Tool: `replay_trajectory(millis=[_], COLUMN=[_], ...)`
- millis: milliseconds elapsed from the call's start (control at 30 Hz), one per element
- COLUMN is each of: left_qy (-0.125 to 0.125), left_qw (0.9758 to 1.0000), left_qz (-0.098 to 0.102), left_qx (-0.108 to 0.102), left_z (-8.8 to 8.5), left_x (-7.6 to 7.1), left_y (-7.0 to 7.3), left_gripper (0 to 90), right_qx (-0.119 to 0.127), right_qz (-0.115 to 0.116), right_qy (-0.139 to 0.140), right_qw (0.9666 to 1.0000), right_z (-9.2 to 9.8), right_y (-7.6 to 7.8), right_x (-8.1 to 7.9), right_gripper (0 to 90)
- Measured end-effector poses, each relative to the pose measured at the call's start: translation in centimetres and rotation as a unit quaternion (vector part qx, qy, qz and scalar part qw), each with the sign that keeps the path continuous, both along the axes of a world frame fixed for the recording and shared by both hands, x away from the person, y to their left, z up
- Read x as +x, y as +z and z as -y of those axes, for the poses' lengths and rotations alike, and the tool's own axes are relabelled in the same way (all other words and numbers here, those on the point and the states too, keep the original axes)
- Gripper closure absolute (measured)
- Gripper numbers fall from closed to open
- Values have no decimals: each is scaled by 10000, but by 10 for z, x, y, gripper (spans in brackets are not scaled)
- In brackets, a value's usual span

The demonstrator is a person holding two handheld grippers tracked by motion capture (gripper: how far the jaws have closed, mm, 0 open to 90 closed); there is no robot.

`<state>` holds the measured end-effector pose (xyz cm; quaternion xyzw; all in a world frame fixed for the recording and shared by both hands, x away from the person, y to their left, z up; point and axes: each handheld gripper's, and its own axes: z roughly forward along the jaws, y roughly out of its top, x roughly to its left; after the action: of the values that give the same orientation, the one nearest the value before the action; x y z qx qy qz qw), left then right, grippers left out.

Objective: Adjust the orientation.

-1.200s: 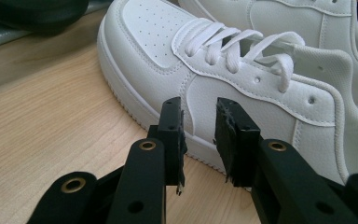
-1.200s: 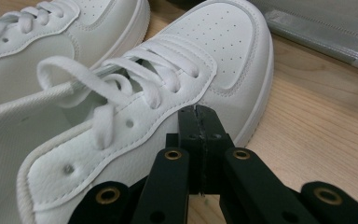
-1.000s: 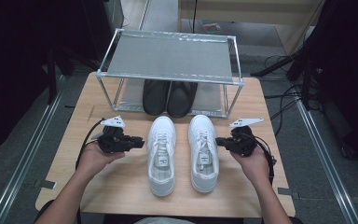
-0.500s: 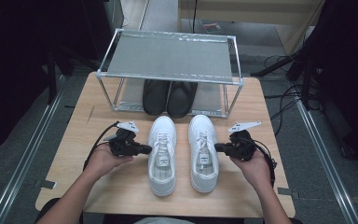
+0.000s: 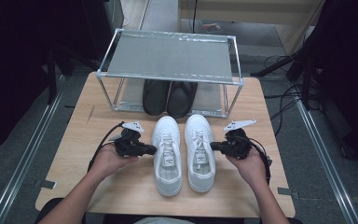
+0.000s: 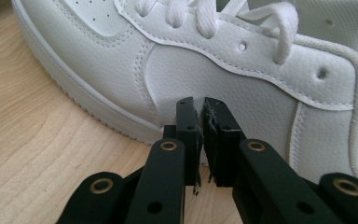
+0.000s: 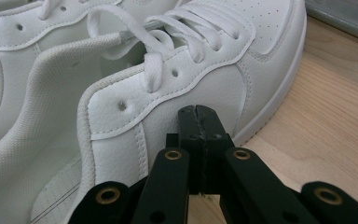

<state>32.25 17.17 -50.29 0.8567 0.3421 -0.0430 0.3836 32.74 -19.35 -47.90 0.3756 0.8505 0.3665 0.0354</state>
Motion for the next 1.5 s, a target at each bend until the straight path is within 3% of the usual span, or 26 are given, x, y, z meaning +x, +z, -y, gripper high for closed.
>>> replay_trajectory(millis=[100, 533, 633, 900, 1133, 1500], left_qy=[-13, -61, -176, -503, -820, -664], left_qw=[10000, 9999, 9998, 9986, 9965, 9974], left_qz=[-77, -78, -106, -173, -105, -20], left_qx=[-13, 15, -7, -63, -103, -267], left_z=[2, 13, 16, 31, 28, 6], left_x=[1, -4, -6, -15, -15, -13], left_y=[0, 0, 0, -1, 1, 13], left_gripper=[861, 900, 900, 894, 811, 662], right_qx=[25, 90, 41, 134, 243, 602], right_qz=[5, -12, 92, 99, 123, 289], right_qy=[41, 9, -79, -329, -471, -795], right_qw=[10000, 10000, 9999, 9993, 9985, 9946], right_z=[-4, -7, -7, 1, 8, 28], right_y=[-1, -2, -2, -3, -3, 4], right_x=[1, 6, 7, 13, 15, 9], right_gripper=[900, 900, 900, 900, 900, 843])
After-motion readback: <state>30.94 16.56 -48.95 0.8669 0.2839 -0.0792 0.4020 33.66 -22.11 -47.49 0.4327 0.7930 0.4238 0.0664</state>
